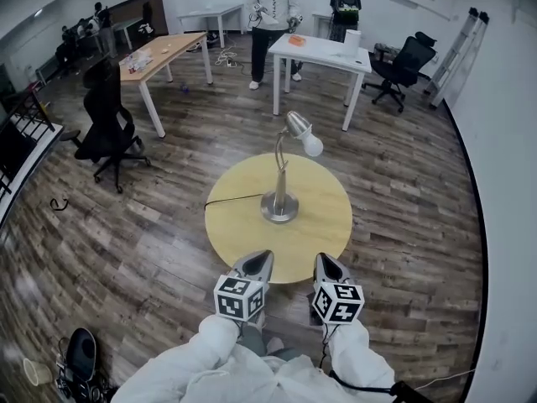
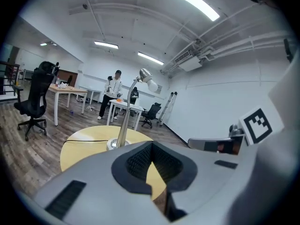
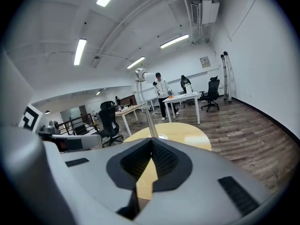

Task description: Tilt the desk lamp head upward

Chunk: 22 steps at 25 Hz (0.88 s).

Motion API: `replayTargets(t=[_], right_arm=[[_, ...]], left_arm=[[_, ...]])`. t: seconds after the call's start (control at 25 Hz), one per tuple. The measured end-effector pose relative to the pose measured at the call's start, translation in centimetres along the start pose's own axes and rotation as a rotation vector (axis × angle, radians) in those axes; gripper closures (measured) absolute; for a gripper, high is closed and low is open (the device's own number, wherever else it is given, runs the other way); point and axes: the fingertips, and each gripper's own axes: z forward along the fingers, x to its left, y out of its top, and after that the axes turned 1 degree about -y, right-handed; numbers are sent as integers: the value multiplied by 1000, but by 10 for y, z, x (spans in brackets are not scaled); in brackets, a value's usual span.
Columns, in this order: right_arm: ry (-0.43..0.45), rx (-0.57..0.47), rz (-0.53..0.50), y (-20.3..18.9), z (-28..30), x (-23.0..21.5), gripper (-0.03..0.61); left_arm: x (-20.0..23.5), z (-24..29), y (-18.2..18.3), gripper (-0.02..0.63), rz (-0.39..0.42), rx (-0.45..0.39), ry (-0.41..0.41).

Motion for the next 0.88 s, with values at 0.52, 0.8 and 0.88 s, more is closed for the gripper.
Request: replayTargets(t=[0.52, 0.8, 0.88], right_arm=[[24, -50, 13, 6, -9, 49, 565], [20, -46, -24, 6, -13, 52, 566], [23, -50, -30, 7, -14, 53, 566]], left_arm=[[14, -45, 4, 615, -30, -36, 28], [14, -48, 7, 615, -22, -46, 28], [13, -47, 7, 615, -19, -43, 28]])
